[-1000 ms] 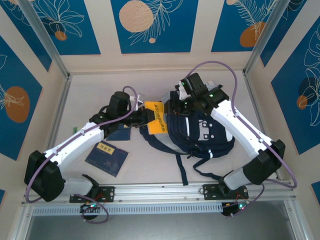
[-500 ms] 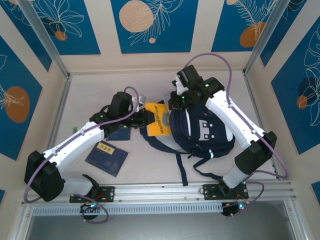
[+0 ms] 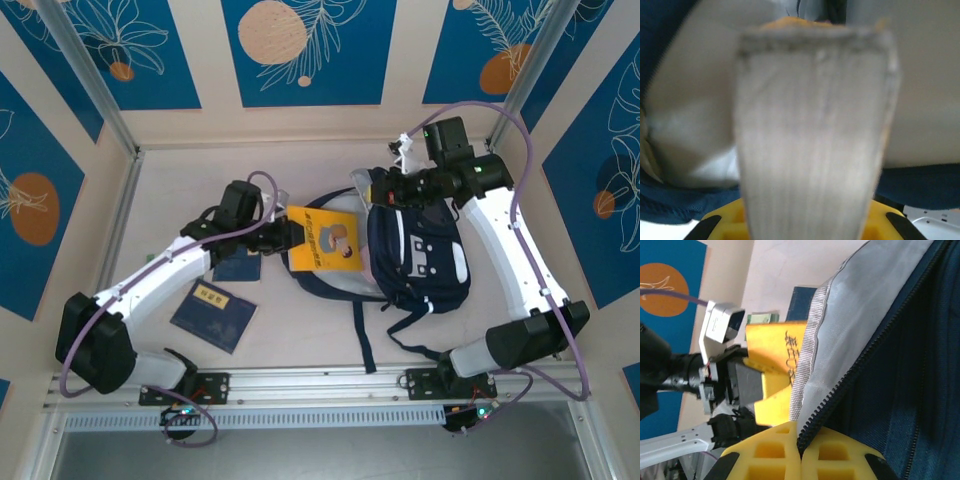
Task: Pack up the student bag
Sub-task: Place the book in the student bag.
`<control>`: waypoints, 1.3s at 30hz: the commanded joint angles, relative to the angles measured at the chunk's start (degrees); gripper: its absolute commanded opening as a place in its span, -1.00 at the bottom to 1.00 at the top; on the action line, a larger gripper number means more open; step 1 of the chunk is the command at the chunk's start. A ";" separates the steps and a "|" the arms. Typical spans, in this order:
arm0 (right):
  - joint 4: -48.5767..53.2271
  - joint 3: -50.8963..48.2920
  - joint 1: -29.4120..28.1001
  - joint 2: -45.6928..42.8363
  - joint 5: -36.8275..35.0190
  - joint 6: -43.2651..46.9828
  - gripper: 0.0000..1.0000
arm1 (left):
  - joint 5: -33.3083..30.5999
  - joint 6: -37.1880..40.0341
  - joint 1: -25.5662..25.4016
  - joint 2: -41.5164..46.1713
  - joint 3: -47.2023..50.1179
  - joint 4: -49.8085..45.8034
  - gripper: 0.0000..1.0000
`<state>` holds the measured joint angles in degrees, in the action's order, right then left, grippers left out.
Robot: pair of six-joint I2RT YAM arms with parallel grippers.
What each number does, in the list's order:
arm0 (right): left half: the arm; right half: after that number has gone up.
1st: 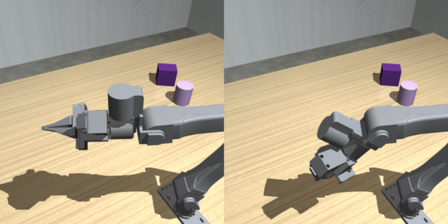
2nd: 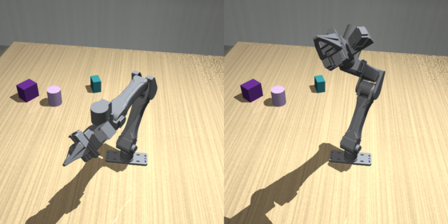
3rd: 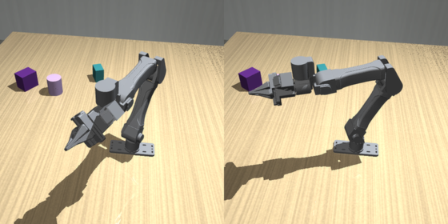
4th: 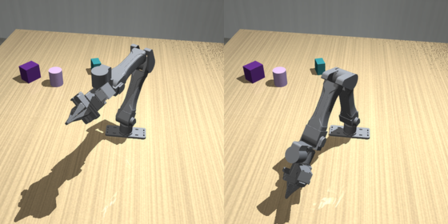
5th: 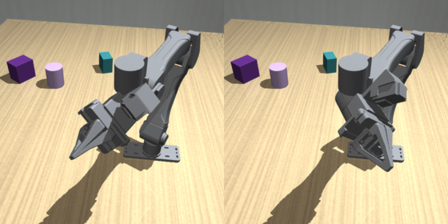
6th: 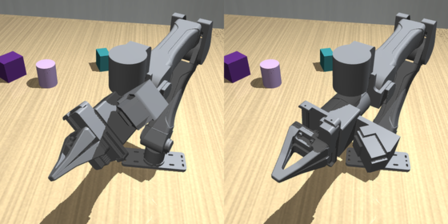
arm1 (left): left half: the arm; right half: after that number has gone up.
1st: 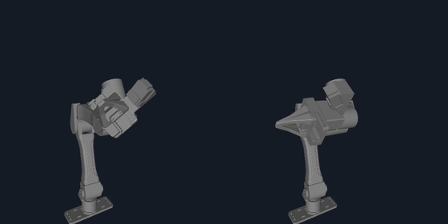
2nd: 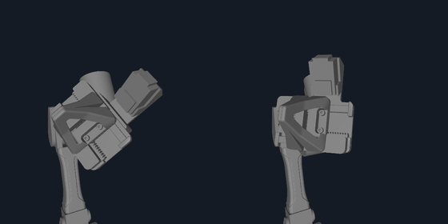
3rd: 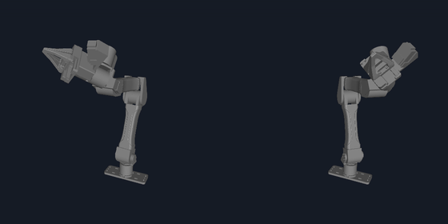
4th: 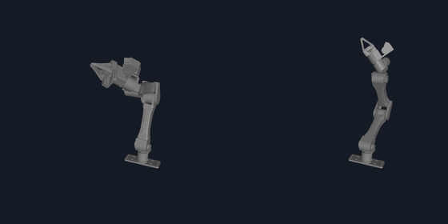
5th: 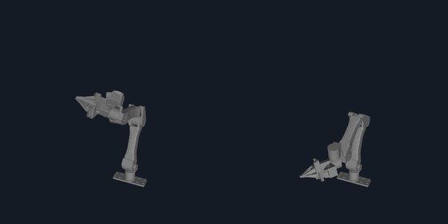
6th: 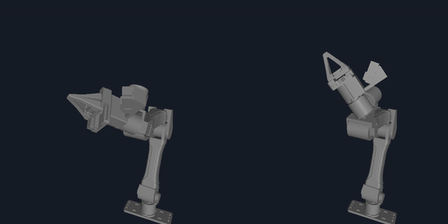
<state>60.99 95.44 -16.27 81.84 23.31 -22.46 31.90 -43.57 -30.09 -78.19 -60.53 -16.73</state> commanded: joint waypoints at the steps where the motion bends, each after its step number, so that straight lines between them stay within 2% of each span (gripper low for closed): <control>1: -3.30 -0.73 0.35 -3.21 8.99 -0.34 -1.00 | 7.44 -2.56 2.38 0.88 -2.23 10.46 -1.00; 7: -5.93 -1.75 1.63 -3.95 12.95 -2.66 -1.00 | 14.20 -12.11 2.23 -3.28 -0.88 22.78 -1.00; 11: -7.41 -1.63 2.36 -3.46 14.67 -4.55 -1.00 | 15.56 -13.94 0.99 -6.35 -1.26 24.88 -1.00; 16: -9.87 -1.53 3.57 -3.02 17.05 -7.26 -1.00 | 15.20 -14.79 -2.39 -10.72 -2.46 25.86 -1.00; 26: -13.83 -1.41 4.07 -3.03 19.93 -11.51 -1.00 | 14.35 -25.33 -4.74 -19.18 -3.96 41.62 -1.00; 30: -14.90 -2.45 3.97 -3.00 21.01 -12.61 -1.00 | 14.11 -24.24 -6.17 -23.03 -8.31 40.14 -1.00; 34: -15.69 -3.23 3.45 -3.11 21.35 -13.23 -1.00 | 11.43 -21.65 -8.68 -27.89 -13.38 36.31 -1.00; 39: -18.39 -5.04 3.25 -3.47 21.16 -15.13 -1.00 | 7.00 -22.13 -12.86 -36.61 -20.69 34.39 -1.00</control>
<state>48.93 90.70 -12.40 80.77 38.65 -35.68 40.14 -66.98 -40.07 -111.92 -76.38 15.18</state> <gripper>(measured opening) 0.063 0.162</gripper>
